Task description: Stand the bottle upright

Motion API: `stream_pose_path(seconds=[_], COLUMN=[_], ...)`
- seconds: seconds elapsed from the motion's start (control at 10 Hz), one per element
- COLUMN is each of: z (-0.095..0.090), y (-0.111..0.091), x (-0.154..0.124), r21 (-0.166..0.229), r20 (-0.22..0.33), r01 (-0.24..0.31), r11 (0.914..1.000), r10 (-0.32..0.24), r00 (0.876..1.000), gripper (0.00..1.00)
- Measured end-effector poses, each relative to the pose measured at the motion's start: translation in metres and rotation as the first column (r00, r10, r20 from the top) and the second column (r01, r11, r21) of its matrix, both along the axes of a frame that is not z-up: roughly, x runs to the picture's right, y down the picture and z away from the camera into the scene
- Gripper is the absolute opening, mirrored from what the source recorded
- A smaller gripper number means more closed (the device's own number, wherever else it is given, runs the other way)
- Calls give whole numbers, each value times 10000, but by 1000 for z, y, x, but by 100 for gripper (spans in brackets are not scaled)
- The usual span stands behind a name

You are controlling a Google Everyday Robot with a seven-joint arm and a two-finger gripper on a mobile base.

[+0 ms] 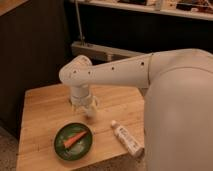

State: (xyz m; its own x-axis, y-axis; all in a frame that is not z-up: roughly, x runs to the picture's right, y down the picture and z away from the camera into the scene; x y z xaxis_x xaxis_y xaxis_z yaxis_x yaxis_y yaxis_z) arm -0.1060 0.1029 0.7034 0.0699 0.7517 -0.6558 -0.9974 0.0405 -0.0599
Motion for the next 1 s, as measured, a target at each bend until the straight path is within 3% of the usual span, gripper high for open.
stream_pose_path(seconds=[0.3,0.7,1.0], z=[0,-3,-3], y=[0,-2,-2], x=[3,44,41], r21=[102,1024,1022], r20=[149,1040,1107], r01=[133,915,918], r11=[9999,9905,9905], r10=[-135,-1021,-1030], r00=[9998,9893,9885], gripper=[65,65,65])
